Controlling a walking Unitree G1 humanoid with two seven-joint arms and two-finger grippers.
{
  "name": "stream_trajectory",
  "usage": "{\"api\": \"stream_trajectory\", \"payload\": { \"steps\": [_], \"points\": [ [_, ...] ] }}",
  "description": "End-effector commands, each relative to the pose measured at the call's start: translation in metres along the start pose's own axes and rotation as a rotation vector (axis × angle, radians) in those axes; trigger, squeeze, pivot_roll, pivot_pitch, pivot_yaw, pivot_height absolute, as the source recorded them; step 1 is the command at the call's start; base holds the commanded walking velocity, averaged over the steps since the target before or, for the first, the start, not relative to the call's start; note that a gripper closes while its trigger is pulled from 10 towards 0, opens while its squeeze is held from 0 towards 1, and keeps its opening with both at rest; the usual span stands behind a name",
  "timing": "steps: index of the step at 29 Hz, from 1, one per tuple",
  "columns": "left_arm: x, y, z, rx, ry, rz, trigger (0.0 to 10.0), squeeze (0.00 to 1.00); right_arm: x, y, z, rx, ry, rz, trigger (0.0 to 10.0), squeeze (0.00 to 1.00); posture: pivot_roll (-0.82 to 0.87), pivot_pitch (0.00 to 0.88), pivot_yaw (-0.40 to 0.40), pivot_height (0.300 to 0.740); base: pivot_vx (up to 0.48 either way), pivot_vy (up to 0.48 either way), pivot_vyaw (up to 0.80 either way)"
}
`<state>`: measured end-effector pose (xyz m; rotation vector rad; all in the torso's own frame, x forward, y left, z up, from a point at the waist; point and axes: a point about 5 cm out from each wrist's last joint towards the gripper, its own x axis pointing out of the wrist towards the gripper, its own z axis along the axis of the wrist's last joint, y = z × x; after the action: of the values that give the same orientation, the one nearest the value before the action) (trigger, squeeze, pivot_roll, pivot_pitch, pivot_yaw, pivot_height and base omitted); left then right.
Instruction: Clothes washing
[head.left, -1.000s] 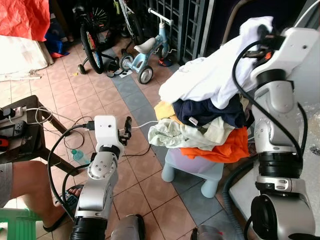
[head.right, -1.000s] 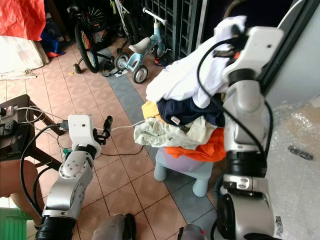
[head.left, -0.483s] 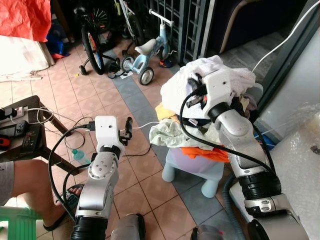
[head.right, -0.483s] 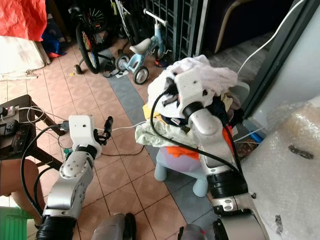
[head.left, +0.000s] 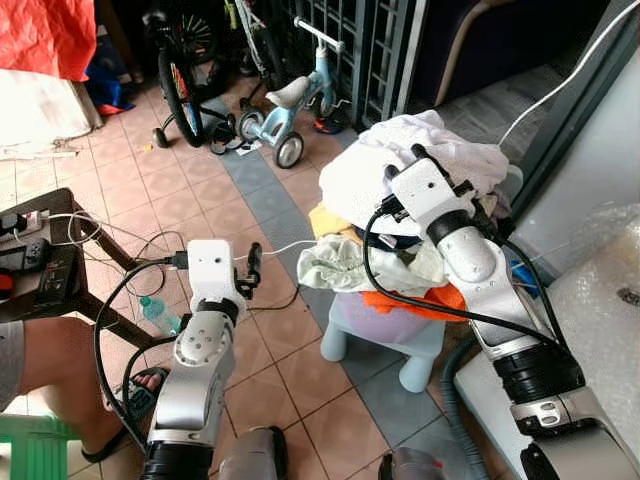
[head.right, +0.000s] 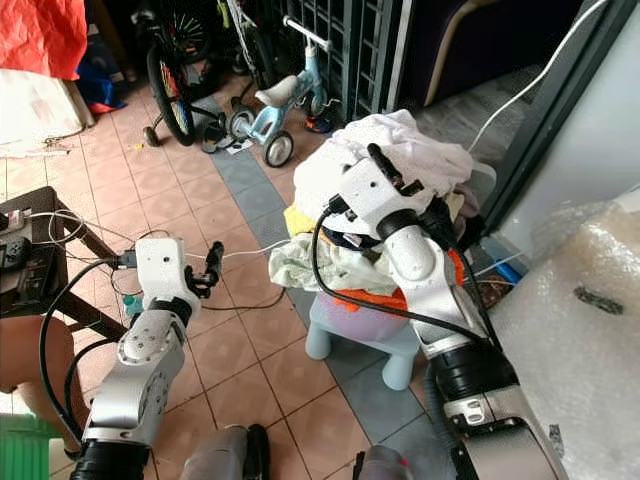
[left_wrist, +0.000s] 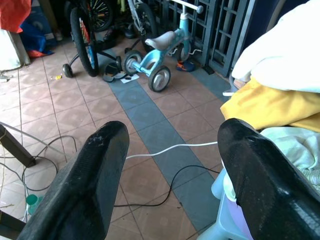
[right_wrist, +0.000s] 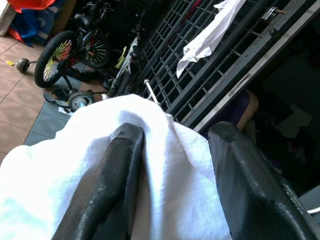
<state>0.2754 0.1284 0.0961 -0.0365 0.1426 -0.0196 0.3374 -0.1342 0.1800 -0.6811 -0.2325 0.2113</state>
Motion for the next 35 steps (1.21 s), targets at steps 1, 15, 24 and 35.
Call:
{"api": "stream_trajectory", "payload": {
  "steps": [1, 15, 24, 35],
  "points": [
    [-0.001, 0.001, 0.002, 0.008, -0.003, -0.003, 10.0, 0.00, 0.002, -0.007, -0.004, -0.007, 0.027, -0.024, 10.0, 1.00, -0.03, 0.121, 0.057, 0.740, 0.000, 0.000, 0.00],
    [0.000, 0.000, 0.003, 0.013, -0.002, -0.011, 10.0, 0.00, -0.006, 0.009, -0.045, 0.139, 0.282, 0.028, 10.0, 1.00, -0.03, 0.105, 0.065, 0.740, 0.000, 0.000, 0.00],
    [0.002, -0.002, 0.003, 0.012, -0.004, -0.018, 10.0, 0.00, -0.018, 0.038, -0.066, 0.189, 0.400, 0.160, 10.0, 1.00, -0.03, 0.093, 0.059, 0.740, 0.000, 0.000, 0.00],
    [0.003, -0.002, 0.004, 0.007, -0.009, -0.010, 10.0, 0.00, -0.017, 0.046, -0.064, 0.218, 0.375, 0.204, 0.0, 0.00, -0.03, 0.088, 0.053, 0.740, 0.000, 0.000, 0.00]
  ]
}}
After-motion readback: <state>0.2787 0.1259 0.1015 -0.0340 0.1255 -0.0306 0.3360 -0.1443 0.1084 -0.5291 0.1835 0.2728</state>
